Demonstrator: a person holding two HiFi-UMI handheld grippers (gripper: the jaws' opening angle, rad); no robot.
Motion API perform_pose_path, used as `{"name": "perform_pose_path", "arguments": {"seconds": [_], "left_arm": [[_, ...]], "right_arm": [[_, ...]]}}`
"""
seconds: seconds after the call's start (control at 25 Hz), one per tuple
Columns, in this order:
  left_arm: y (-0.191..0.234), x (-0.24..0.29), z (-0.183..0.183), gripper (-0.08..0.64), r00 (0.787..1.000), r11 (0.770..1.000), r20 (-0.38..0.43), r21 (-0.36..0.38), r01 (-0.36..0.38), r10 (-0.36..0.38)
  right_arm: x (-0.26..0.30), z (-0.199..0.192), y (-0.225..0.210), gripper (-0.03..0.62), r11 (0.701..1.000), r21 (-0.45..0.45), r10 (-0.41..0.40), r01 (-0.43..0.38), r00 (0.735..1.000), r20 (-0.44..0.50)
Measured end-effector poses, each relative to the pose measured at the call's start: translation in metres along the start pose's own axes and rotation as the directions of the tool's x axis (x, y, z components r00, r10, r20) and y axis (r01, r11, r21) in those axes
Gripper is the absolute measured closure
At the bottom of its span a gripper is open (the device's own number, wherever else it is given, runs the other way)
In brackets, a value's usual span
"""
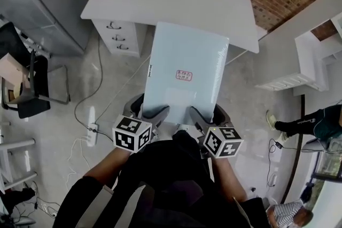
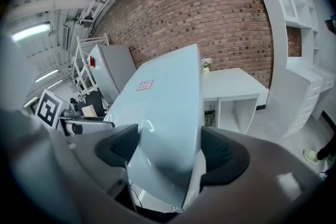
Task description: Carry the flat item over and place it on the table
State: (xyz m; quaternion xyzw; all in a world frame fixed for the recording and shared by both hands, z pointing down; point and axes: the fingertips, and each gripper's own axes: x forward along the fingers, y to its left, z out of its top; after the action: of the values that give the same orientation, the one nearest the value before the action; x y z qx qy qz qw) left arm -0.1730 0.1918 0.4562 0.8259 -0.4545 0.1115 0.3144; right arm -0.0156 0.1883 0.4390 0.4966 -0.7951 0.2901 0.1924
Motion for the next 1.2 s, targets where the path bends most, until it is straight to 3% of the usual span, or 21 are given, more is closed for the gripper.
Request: {"name": "perform_pose_path", "arguments": {"seconds": [0.52, 1.2], "left_arm": [[0.017, 0.027, 0.018, 0.149, 0.998, 0.998, -0.014, 0.013, -0.064, 0.064], [-0.014, 0.140, 0.064, 0.149, 0.995, 0.997, -0.055, 0.028, -0.076, 0.078]], "right_arm": [[0.038, 0.017, -0.017, 0.215, 0.998, 0.015, 0.064, -0.064, 0.998, -0.006], [0.069, 0.068, -0.128, 0.216, 0.995, 0.060, 0.076, -0.076, 0.997, -0.003]]}}
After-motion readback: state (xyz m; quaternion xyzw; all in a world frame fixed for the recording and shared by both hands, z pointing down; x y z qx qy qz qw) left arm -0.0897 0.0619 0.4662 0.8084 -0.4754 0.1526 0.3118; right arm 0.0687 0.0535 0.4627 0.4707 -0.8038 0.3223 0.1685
